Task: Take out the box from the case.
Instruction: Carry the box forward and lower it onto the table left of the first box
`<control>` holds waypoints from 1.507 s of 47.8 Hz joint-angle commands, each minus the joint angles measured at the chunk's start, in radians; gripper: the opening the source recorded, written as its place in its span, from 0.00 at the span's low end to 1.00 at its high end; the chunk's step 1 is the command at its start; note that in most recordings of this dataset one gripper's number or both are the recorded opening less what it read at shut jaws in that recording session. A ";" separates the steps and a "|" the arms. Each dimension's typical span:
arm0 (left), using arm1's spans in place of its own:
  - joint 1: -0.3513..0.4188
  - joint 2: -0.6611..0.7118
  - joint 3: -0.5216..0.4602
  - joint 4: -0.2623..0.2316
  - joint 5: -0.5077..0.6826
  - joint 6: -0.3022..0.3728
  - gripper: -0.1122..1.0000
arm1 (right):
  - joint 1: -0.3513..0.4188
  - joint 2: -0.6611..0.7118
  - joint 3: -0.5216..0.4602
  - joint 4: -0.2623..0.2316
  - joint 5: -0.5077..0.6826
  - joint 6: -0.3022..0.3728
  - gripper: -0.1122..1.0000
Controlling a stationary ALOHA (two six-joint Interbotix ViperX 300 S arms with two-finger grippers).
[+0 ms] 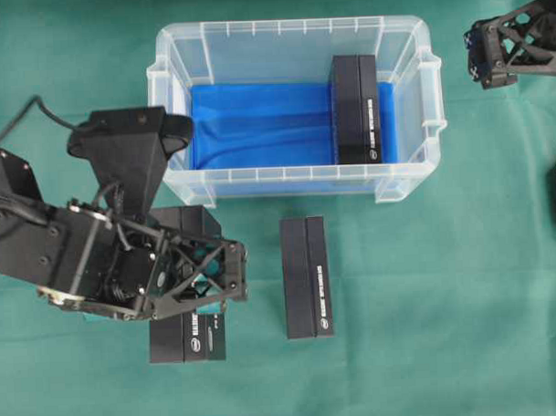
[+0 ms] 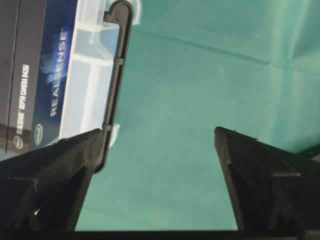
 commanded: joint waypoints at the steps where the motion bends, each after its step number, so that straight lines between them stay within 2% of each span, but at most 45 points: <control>1: -0.002 -0.048 0.044 0.006 -0.051 -0.002 0.64 | 0.000 -0.009 -0.009 -0.003 -0.002 0.002 0.92; 14: 0.002 -0.043 0.213 0.012 -0.153 0.000 0.64 | -0.002 -0.009 -0.009 -0.003 0.003 0.002 0.92; 22: 0.005 -0.021 0.295 0.052 -0.285 0.000 0.64 | 0.000 -0.008 -0.009 -0.003 0.005 0.003 0.92; 35: 0.014 0.043 0.385 0.048 -0.491 0.008 0.64 | 0.000 -0.008 -0.011 0.005 0.012 0.003 0.92; 53: 0.018 0.040 0.403 0.038 -0.499 0.009 0.64 | -0.002 -0.008 -0.011 0.008 0.015 0.005 0.92; 66: 0.015 0.038 0.408 0.014 -0.499 0.011 0.65 | 0.000 -0.008 -0.011 0.009 0.017 0.005 0.92; 68: 0.015 0.038 0.408 0.014 -0.499 0.011 0.68 | -0.002 -0.008 -0.011 0.009 0.017 0.005 0.92; 72: 0.015 0.037 0.408 0.015 -0.499 0.023 0.86 | 0.000 -0.008 -0.011 0.008 0.015 0.005 0.92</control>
